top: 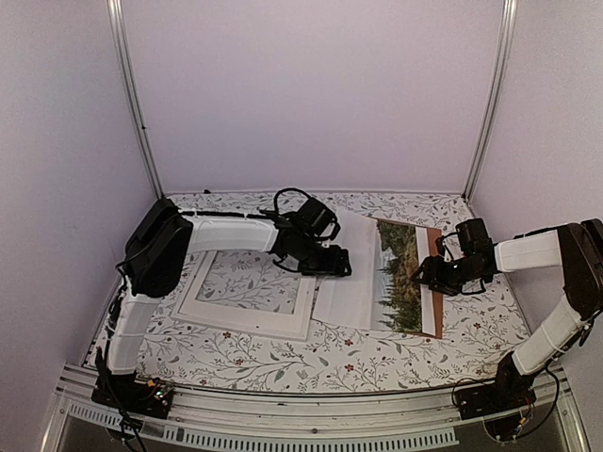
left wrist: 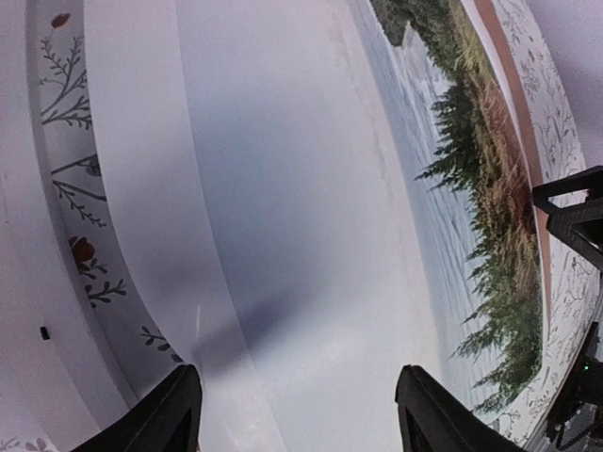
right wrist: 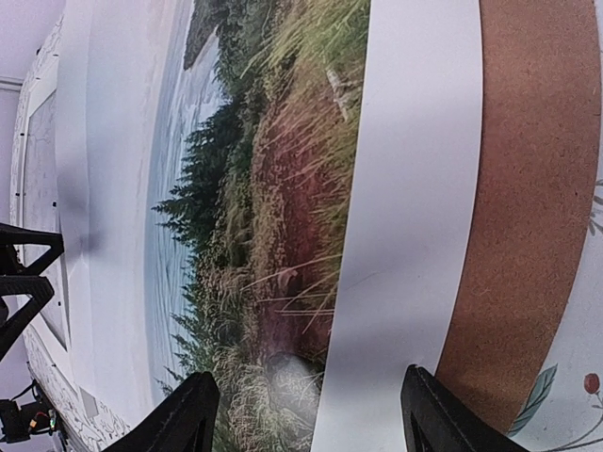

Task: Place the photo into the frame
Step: Pick up the photo from the backboard.

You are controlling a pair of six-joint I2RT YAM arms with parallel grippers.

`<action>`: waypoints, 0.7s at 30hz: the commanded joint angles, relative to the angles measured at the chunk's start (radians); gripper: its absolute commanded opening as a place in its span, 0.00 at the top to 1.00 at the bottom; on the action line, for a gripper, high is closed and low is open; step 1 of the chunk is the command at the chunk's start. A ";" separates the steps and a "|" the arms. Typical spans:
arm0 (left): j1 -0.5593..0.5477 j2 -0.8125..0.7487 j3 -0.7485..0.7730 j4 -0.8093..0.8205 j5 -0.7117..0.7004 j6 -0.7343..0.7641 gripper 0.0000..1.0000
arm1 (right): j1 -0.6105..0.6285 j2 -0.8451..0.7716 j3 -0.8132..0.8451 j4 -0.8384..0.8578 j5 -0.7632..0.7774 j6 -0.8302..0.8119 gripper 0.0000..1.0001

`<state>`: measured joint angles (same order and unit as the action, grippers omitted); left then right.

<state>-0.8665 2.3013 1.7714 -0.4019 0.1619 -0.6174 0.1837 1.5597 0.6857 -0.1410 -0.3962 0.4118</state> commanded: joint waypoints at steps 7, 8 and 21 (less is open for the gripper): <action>-0.007 -0.138 -0.115 0.119 0.095 -0.056 0.27 | 0.049 0.045 -0.028 -0.052 -0.020 0.010 0.30; -0.005 -0.148 -0.124 0.122 0.094 -0.057 0.27 | 0.056 0.047 -0.027 -0.051 -0.020 0.011 0.30; 0.043 -0.277 -0.287 0.105 0.005 -0.063 0.27 | 0.168 0.103 0.040 -0.052 -0.007 0.025 0.30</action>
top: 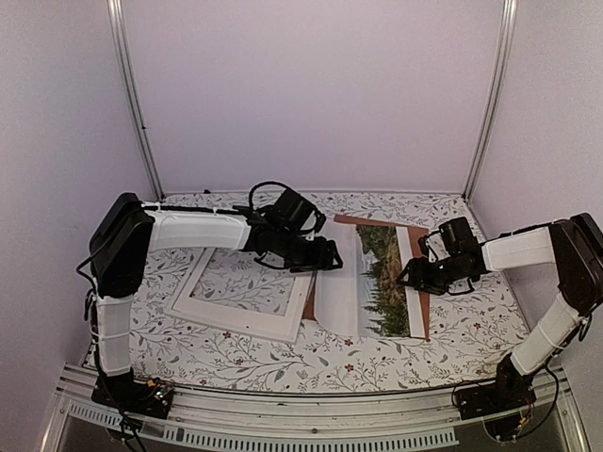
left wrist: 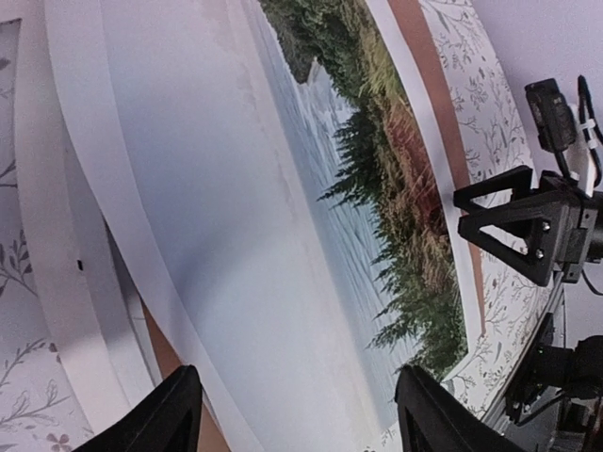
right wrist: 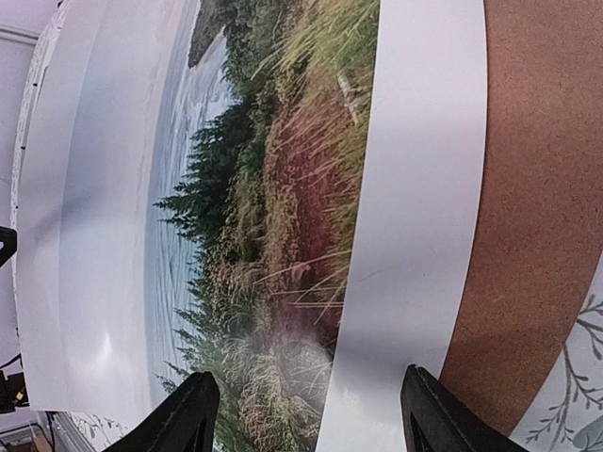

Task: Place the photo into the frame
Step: Pick up the photo from the backboard.

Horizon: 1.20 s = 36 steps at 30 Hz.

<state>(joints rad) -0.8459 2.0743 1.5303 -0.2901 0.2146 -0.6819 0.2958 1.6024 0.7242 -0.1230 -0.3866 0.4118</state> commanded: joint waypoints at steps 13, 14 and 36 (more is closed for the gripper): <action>0.084 -0.118 -0.180 -0.028 -0.173 0.023 0.26 | 0.092 0.076 0.020 -0.073 0.008 0.049 0.30; 0.087 -0.120 -0.186 -0.028 -0.180 0.024 0.26 | 0.093 0.075 0.020 -0.074 0.006 0.049 0.30; 0.136 -0.032 -0.162 0.037 -0.010 0.087 0.48 | 0.124 0.105 0.036 -0.069 0.002 0.046 0.30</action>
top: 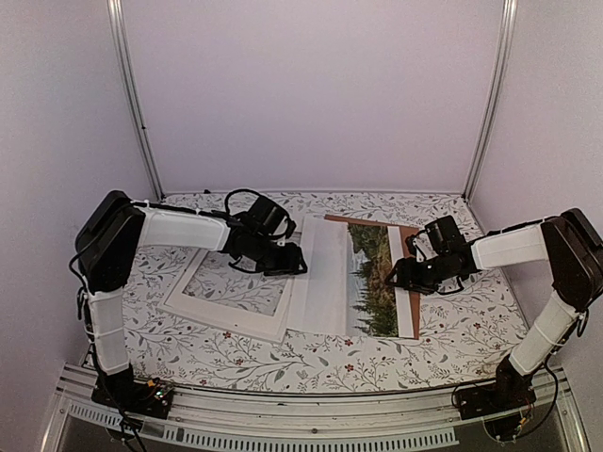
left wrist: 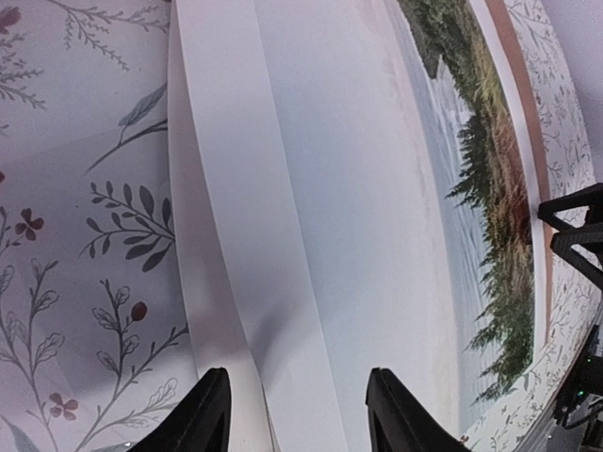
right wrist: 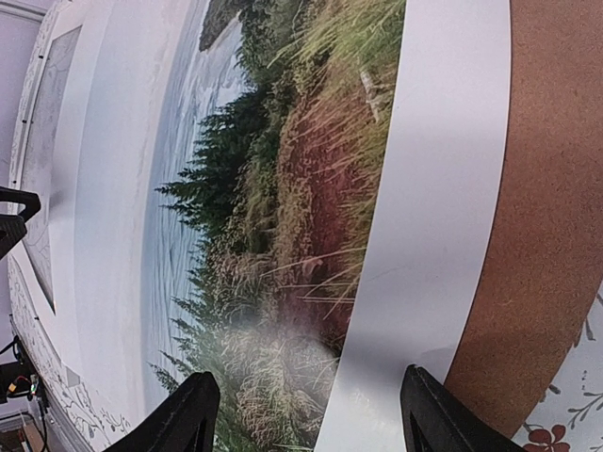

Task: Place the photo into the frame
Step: Pick up the photo from the backboard.

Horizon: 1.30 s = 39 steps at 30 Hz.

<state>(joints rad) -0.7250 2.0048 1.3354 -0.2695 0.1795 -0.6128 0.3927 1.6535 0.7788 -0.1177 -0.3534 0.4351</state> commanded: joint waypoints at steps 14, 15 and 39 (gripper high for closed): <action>0.018 0.083 0.055 0.021 0.051 0.022 0.61 | 0.029 0.053 -0.024 -0.070 -0.036 0.026 0.30; 0.019 0.081 0.054 0.022 0.052 0.022 0.63 | 0.029 0.054 -0.024 -0.070 -0.036 0.026 0.30; 0.037 0.023 0.050 0.074 0.138 0.048 1.00 | 0.032 0.005 0.003 -0.124 0.009 0.017 0.29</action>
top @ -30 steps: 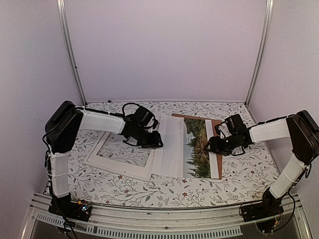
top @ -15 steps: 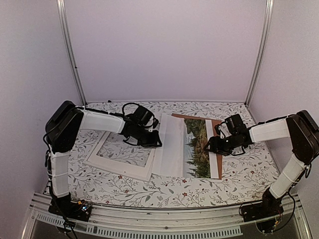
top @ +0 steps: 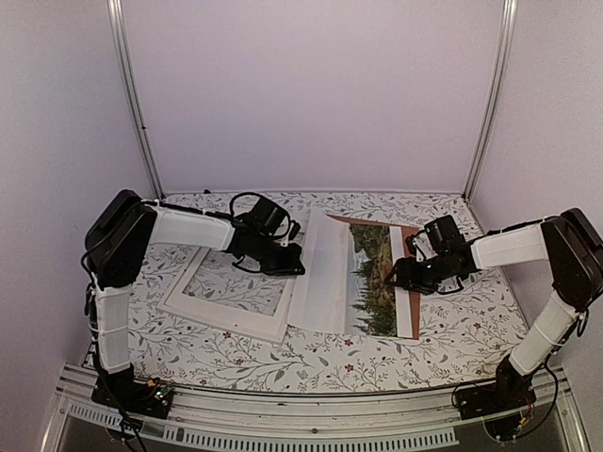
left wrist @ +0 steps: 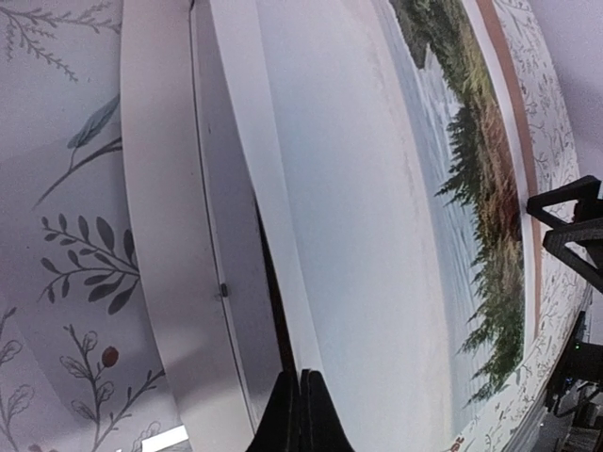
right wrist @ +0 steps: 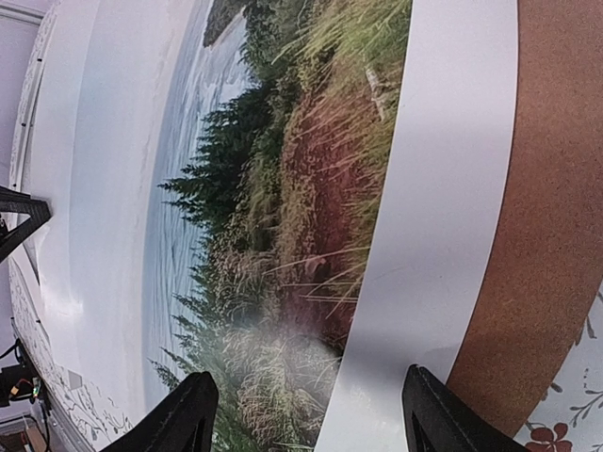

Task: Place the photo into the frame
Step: Pick up the photo from the backboard, then turn over the photo.

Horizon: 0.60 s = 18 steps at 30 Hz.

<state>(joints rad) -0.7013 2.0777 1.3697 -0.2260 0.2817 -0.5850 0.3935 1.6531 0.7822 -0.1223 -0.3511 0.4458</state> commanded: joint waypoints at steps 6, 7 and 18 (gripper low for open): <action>0.014 -0.168 0.017 0.032 0.078 0.021 1.00 | 0.031 -0.104 0.085 -0.225 0.075 -0.017 0.24; 0.013 -0.191 0.020 0.026 0.075 0.024 1.00 | 0.031 -0.125 0.101 -0.241 0.083 -0.019 0.24; 0.015 -0.439 0.140 -0.344 -0.149 0.187 1.00 | 0.032 -0.248 0.221 -0.364 0.120 -0.035 0.22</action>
<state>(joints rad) -0.6975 1.7226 1.4673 -0.3759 0.2600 -0.4885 0.4198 1.4498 0.9691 -0.4133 -0.2619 0.4244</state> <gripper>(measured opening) 0.015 0.779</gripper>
